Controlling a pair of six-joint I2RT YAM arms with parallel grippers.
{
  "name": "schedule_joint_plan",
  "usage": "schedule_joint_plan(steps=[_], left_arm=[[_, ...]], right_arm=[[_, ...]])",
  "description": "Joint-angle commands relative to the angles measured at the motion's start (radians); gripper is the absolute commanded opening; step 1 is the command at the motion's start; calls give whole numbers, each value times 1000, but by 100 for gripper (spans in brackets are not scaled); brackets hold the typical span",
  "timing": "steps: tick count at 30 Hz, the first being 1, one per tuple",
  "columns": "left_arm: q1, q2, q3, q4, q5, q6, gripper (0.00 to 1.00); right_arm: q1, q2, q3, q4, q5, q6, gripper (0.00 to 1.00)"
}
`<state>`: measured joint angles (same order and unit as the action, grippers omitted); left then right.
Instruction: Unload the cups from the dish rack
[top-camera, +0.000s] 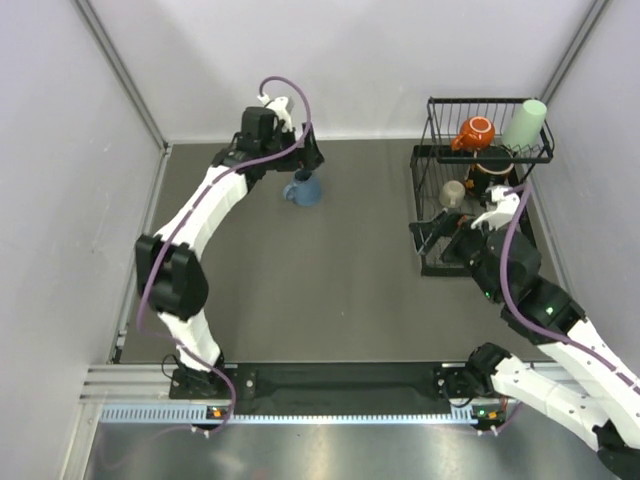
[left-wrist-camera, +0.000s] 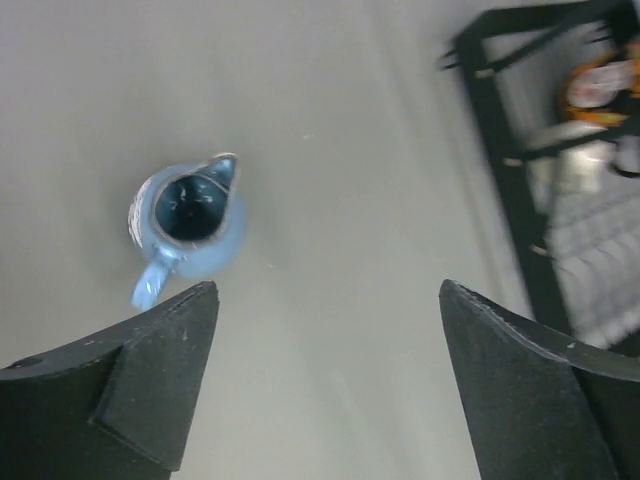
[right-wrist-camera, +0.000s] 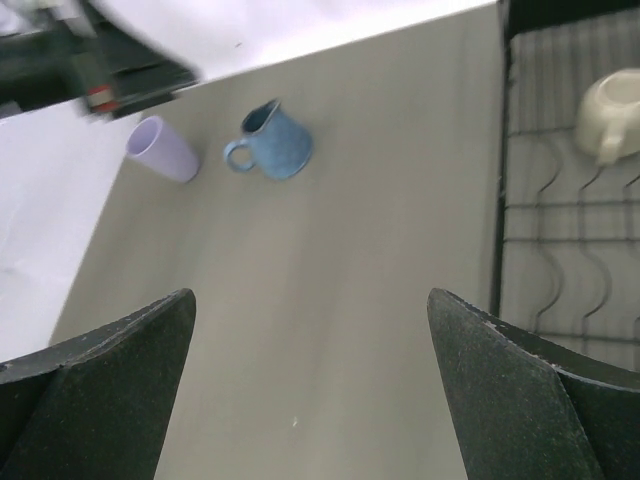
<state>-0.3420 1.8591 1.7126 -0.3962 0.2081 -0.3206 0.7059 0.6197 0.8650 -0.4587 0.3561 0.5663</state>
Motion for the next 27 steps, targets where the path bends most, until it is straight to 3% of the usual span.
schedule_joint_plan(steps=[1, 8, 16, 20, 27], left_arm=[[3, -203, -68, 76, 54, -44, 99], [1, -477, -356, 131, 172, -118, 99], [1, -678, -629, 213, 337, -239, 98], [1, -735, -700, 209, 413, -249, 98], [0, -819, -723, 86, 422, -160, 97]], right_arm=[[-3, 81, 106, -29, 119, -80, 100], [-66, 207, 235, -60, 198, -281, 100], [-440, 351, 301, -41, -137, -278, 100], [-531, 408, 417, -54, -140, -289, 100], [-623, 525, 575, -40, -43, -319, 100]])
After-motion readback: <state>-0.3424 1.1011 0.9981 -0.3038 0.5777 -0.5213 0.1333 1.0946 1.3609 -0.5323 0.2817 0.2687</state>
